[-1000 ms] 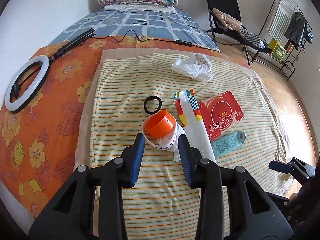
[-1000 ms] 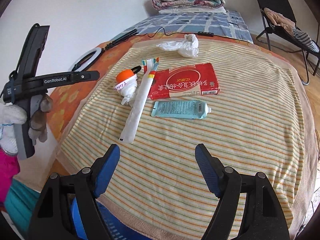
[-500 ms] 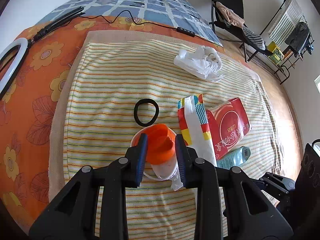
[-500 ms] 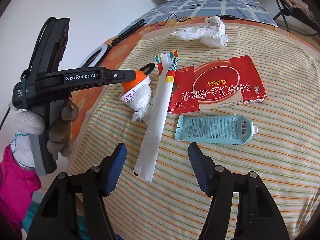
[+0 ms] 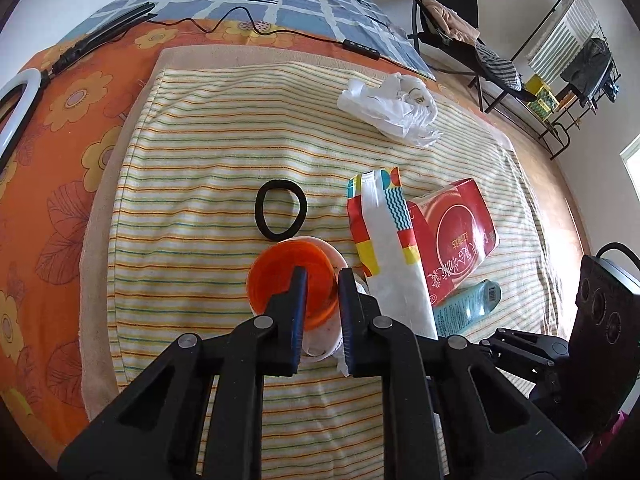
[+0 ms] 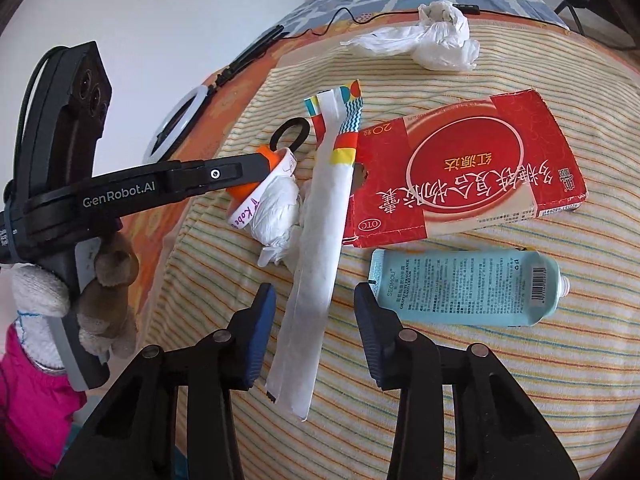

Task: Collect trash
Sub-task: 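Grasp the orange cup with the left tool while the right tool grasps the paper strip, then carry the cup and strip to the blue basket and release both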

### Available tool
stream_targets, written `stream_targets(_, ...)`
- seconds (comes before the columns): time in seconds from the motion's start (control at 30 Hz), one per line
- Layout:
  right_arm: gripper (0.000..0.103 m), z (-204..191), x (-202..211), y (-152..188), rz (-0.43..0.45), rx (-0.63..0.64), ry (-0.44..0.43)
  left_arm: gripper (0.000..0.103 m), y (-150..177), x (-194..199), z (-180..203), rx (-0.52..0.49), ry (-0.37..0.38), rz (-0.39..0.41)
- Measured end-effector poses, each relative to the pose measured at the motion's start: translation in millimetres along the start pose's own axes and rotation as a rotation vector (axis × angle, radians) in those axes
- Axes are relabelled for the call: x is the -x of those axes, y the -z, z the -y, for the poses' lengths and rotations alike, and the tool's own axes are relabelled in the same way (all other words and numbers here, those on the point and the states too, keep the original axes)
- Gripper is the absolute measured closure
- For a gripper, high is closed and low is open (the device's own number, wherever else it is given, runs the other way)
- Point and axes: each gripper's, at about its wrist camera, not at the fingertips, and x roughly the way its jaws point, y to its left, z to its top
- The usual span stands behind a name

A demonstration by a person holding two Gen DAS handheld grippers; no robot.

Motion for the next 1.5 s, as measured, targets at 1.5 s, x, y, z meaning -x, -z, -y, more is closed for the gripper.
stream_targets(1.5,0.098,-43.8,128.6,91.8,0.147,0.133,0.131,0.100,121.8,136.1,76.4,-0.161,0.010,0.149)
